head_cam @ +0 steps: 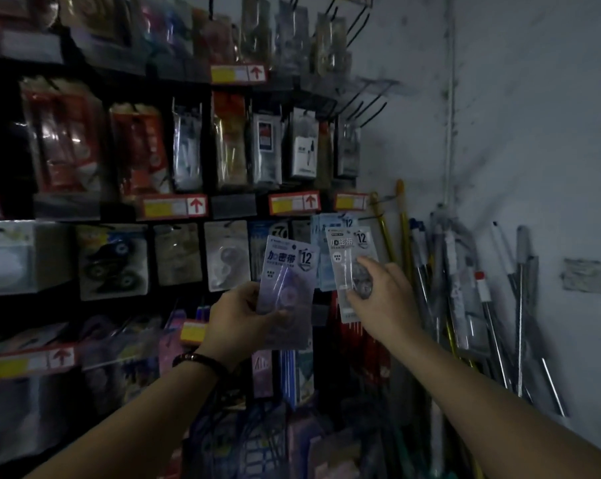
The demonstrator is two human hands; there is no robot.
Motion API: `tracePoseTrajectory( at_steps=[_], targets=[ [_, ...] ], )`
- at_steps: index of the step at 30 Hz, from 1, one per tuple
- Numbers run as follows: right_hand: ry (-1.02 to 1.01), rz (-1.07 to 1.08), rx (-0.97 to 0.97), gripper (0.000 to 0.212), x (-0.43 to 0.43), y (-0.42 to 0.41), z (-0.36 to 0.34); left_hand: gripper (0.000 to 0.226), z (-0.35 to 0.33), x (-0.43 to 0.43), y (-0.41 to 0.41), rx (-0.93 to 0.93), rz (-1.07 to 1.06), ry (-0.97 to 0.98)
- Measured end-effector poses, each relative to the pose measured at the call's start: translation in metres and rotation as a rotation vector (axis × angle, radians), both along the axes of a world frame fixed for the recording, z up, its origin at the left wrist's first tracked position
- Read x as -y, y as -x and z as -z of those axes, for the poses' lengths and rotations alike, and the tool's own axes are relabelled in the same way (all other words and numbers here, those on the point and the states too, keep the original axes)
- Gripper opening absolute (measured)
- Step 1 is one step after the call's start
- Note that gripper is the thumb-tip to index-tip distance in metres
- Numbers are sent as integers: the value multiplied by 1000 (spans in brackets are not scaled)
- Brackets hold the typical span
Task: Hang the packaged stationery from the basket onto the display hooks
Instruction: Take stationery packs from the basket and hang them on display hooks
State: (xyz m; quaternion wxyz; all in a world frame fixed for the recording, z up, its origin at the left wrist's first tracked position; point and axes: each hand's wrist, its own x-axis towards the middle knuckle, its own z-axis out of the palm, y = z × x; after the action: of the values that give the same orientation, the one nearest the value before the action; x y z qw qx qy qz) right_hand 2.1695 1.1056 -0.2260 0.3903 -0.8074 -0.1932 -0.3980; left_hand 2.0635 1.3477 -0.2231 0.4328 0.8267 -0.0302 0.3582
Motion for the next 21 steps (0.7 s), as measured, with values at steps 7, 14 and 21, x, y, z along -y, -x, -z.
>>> tracePoseTrajectory(
  at_steps=[7, 14, 21],
  targets=[
    [11, 19, 20, 69, -10, -49, -11, 35, -16, 2, -31, -56, -62, 3],
    [-9, 35, 88, 68, -15, -73, -22, 33, -24, 5, -46, -50, -44, -18],
    [35, 29, 97, 68, -22, -81, -29, 32, -28, 6, -54, -42, -13, 11]
  ],
)
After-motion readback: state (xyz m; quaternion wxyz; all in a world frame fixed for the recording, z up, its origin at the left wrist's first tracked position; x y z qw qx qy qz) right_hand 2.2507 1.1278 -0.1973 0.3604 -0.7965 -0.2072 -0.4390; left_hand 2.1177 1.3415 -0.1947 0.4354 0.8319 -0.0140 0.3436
